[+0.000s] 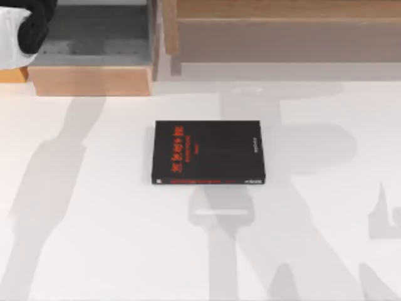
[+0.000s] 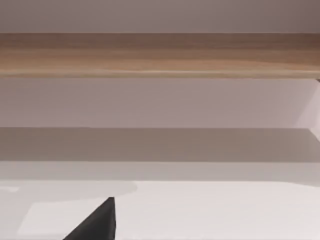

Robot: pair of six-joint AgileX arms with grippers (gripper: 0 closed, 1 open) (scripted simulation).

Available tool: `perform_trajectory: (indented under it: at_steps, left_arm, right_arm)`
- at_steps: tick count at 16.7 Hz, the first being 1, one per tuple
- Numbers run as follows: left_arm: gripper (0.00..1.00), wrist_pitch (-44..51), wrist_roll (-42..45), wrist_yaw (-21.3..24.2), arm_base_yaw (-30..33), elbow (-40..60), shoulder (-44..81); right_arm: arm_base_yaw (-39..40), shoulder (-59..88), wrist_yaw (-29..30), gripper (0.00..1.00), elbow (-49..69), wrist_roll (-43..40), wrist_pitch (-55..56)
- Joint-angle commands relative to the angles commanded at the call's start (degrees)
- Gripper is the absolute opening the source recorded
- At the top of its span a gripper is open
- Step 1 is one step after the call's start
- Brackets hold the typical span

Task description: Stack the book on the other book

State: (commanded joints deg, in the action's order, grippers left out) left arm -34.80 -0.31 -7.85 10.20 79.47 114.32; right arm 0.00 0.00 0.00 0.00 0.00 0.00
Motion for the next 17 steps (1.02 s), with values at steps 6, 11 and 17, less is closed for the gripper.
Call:
perform_trajectory:
  at_steps: [6,11,17]
  left_arm:
    - [0.0,1.05,0.02,-0.2,0.17,-1.37,-2.43]
    - [0.0,1.05,0.1,-0.23,0.04,-1.23,-2.3]
    - [0.0,-0.14,11.74,-8.15,3.39,-2.58,-13.78]
  right_arm:
    - [0.0,0.0,0.0,1.0,0.0,0.0,0.0]
    - [0.0,0.0,0.0,1.0,0.0,0.0,0.0]
    - [0.0,0.0,0.0,1.0,0.0,0.0,0.0]
